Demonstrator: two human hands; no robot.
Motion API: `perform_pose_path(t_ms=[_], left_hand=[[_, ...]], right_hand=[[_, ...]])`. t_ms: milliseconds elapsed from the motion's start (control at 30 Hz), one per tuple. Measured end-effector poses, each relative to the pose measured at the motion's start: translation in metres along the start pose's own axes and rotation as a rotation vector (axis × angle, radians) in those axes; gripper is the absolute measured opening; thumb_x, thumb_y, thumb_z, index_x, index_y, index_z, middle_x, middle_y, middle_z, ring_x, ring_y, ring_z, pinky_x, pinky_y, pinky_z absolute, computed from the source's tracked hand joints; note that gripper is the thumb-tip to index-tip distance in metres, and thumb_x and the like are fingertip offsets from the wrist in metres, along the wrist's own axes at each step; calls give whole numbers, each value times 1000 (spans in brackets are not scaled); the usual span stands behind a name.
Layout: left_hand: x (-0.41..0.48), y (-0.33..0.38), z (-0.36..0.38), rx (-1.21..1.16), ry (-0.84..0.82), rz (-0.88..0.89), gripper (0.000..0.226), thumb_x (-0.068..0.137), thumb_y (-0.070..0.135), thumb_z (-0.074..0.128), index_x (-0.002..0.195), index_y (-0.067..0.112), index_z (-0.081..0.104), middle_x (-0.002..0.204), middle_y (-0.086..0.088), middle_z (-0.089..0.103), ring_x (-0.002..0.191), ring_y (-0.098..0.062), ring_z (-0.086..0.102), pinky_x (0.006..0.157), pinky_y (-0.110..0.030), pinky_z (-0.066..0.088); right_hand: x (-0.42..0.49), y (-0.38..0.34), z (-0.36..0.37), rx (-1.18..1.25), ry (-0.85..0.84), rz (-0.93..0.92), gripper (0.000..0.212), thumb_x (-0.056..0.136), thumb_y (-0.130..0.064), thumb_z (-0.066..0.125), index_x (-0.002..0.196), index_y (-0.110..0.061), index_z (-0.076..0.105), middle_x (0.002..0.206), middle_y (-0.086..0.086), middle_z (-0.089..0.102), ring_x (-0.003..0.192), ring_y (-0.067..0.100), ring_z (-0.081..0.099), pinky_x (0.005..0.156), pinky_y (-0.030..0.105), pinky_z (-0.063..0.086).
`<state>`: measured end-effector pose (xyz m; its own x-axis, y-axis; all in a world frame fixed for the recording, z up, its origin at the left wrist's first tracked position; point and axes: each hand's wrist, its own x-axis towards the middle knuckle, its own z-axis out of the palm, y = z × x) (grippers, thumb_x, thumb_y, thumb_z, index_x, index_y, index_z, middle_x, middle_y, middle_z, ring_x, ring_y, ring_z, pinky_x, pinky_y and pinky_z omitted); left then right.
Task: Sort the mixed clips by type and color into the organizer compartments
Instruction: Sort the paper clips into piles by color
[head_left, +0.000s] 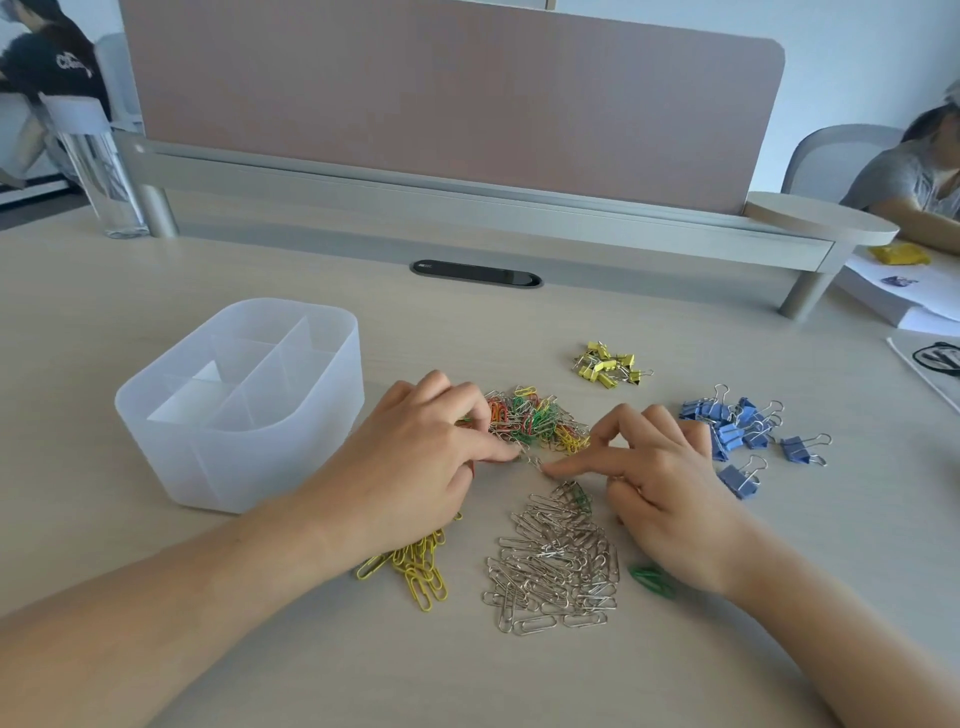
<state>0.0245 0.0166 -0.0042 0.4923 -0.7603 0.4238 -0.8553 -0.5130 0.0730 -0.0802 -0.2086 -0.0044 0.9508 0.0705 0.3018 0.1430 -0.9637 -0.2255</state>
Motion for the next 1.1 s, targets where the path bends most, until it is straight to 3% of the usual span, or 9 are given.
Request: perform_pose_path(t_ms=[167, 267, 467, 633, 800, 900, 1033, 1100], left_hand=[[-1, 4, 6, 40, -98, -42, 62, 82, 30, 22, 133, 44, 53, 113, 15, 42, 102, -13, 36, 93, -31, 31], [-1, 4, 6, 20, -126, -26, 64, 81, 30, 19, 133, 49, 52, 110, 14, 39, 100, -12, 34, 93, -32, 29], [-1, 8, -1, -5, -98, 50, 61, 83, 24, 25, 133, 45, 54, 109, 14, 41, 98, -12, 34, 91, -30, 24], [-2, 8, 1, -17, -153, 82, 62, 81, 24, 24, 129, 47, 55, 111, 13, 40, 100, -13, 35, 95, -35, 27], [-2, 12, -2, -35, -129, 111, 61, 81, 22, 24, 126, 46, 57, 112, 14, 42, 100, -11, 34, 98, -35, 26], [-2, 10, -1, -39, -124, 85, 60, 81, 22, 24, 126, 42, 58, 112, 14, 43, 100, -12, 35, 96, -36, 27], [-2, 9, 0, -36, -139, 66, 63, 80, 23, 23, 131, 43, 54, 114, 13, 43, 101, -13, 35, 96, -36, 26], [-3, 12, -2, -39, -155, 87, 65, 80, 22, 23, 134, 47, 49, 115, 13, 43, 103, -13, 35, 99, -35, 25]], right_hand=[[2, 4, 0, 43, 112, 33, 59, 77, -26, 22, 104, -50, 68, 93, -21, 44, 92, 6, 40, 79, 34, 22], [3, 7, 0, 49, 181, 90, 56, 77, -25, 22, 98, -48, 70, 90, -22, 46, 92, 3, 40, 81, 27, 20], [5, 10, -3, 30, 240, 198, 53, 75, -10, 32, 83, -43, 73, 82, -15, 52, 85, 7, 40, 84, 25, 20], [3, 13, -8, -19, 225, 230, 61, 75, 8, 51, 84, -48, 73, 78, -13, 52, 82, 7, 38, 76, 26, 15], [4, 11, -4, 12, 119, 142, 58, 69, -9, 41, 82, -58, 69, 78, -15, 49, 83, 5, 41, 77, 29, 20], [1, 9, -4, 40, 63, 26, 59, 67, -8, 43, 82, -59, 69, 81, -17, 49, 82, 6, 42, 79, 27, 24], [1, 10, -7, 84, 136, 15, 55, 67, -6, 45, 82, -50, 74, 78, -18, 52, 80, 6, 44, 79, 28, 25], [1, 12, -10, 109, 177, 45, 49, 68, -7, 46, 74, -46, 74, 74, -17, 54, 79, 6, 45, 85, 23, 24]])
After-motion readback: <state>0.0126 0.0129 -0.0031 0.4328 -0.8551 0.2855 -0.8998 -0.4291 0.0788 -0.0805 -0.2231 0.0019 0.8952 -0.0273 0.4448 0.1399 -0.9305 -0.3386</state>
